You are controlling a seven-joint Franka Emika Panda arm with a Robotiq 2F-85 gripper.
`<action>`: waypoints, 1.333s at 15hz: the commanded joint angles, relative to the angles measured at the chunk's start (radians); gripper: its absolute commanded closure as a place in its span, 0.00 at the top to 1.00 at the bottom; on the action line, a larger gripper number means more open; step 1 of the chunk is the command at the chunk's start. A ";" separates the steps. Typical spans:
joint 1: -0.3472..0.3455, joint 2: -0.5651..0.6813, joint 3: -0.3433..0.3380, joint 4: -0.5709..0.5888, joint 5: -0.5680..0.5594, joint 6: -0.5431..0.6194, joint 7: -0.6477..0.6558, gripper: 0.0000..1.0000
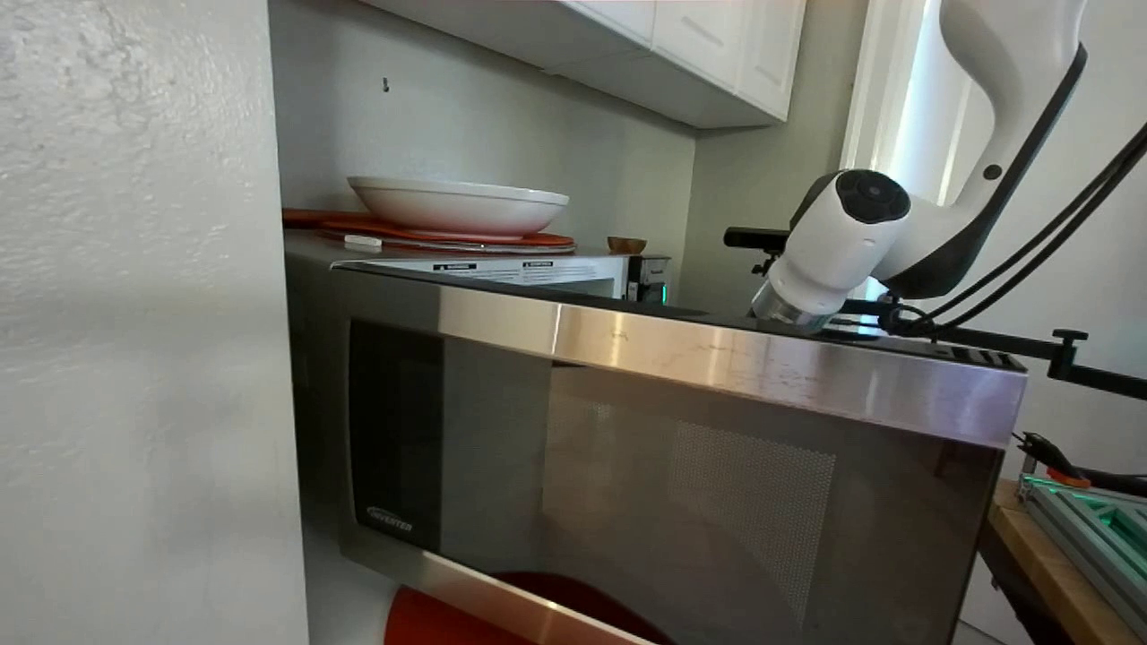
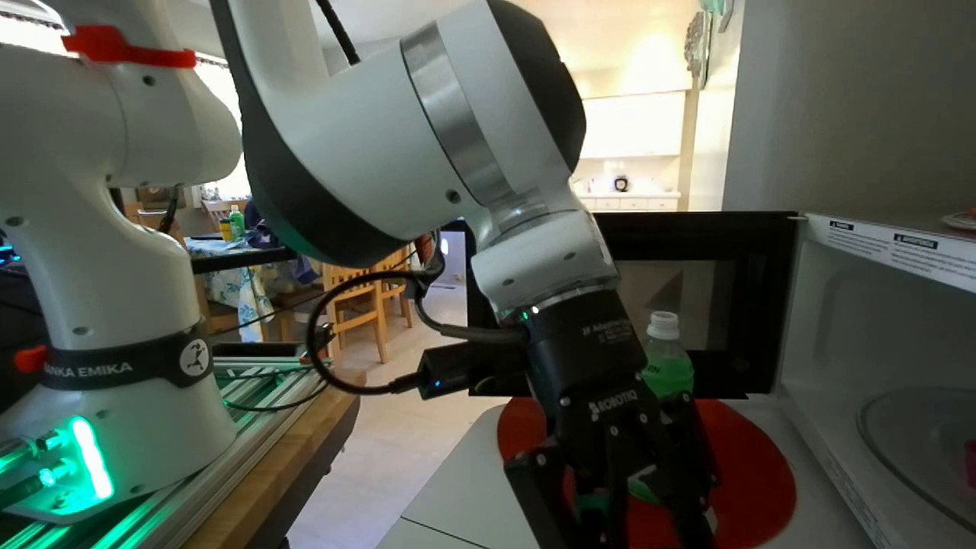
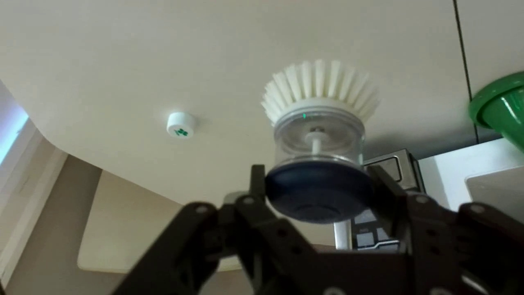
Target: Move the white shaker to the counter
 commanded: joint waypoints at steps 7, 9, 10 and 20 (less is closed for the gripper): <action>-0.034 0.166 -0.040 0.129 -0.037 -0.012 0.043 0.38; -0.034 0.180 -0.041 0.138 -0.034 -0.002 0.037 0.38; -0.033 0.184 -0.040 0.139 -0.035 0.001 0.039 0.38; -0.023 0.142 -0.011 0.109 -0.114 0.068 0.065 0.38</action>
